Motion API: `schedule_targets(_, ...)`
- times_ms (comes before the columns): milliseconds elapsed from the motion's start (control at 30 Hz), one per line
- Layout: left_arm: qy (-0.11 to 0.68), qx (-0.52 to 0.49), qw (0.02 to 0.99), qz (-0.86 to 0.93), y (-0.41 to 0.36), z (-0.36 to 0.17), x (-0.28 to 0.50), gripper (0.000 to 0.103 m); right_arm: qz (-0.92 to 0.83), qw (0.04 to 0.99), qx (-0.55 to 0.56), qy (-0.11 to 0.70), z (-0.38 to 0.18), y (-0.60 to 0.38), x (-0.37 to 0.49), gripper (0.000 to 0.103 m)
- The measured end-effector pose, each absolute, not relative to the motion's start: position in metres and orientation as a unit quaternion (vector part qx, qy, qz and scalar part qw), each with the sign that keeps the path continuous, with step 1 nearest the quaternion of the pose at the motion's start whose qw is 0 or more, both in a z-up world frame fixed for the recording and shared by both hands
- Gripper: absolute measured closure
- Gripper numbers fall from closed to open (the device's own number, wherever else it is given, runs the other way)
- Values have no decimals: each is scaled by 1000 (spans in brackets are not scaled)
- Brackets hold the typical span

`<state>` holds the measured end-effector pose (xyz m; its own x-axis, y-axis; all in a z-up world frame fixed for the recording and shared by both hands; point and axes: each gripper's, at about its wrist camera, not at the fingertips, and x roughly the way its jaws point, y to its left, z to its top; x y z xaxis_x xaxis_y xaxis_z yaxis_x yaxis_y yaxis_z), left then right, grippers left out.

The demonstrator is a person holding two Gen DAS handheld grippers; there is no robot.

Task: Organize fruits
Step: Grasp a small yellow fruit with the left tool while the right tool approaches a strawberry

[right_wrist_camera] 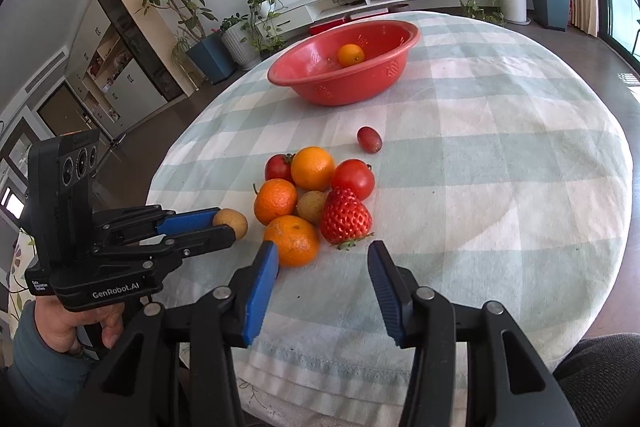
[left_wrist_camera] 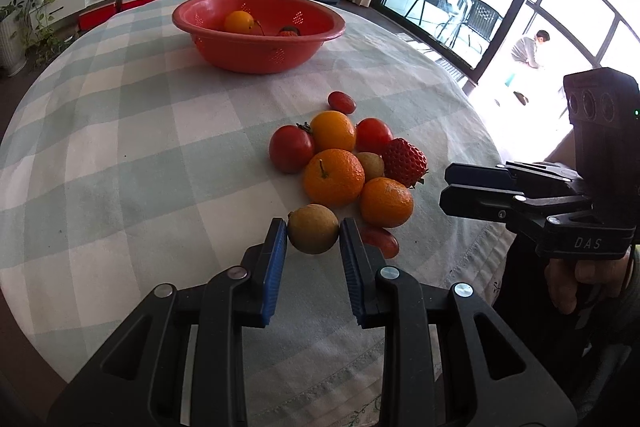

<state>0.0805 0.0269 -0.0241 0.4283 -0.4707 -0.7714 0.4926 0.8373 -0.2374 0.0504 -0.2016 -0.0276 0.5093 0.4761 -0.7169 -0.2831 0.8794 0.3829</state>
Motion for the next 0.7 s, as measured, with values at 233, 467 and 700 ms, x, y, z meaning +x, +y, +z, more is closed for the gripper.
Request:
schedule_targets(233, 440, -10, 853, -282, 41, -18, 79, 77, 203, 863, 108, 451, -27, -198, 57, 56)
schedule_targets(467, 435, -18, 854, -286, 42, -19, 77, 77, 189, 857, 97, 470, -28, -199, 83, 56)
schedule_targets(700, 433, -24, 854, -288, 44, -19, 77, 77, 189, 850, 87, 484, -38, -195, 91, 56)
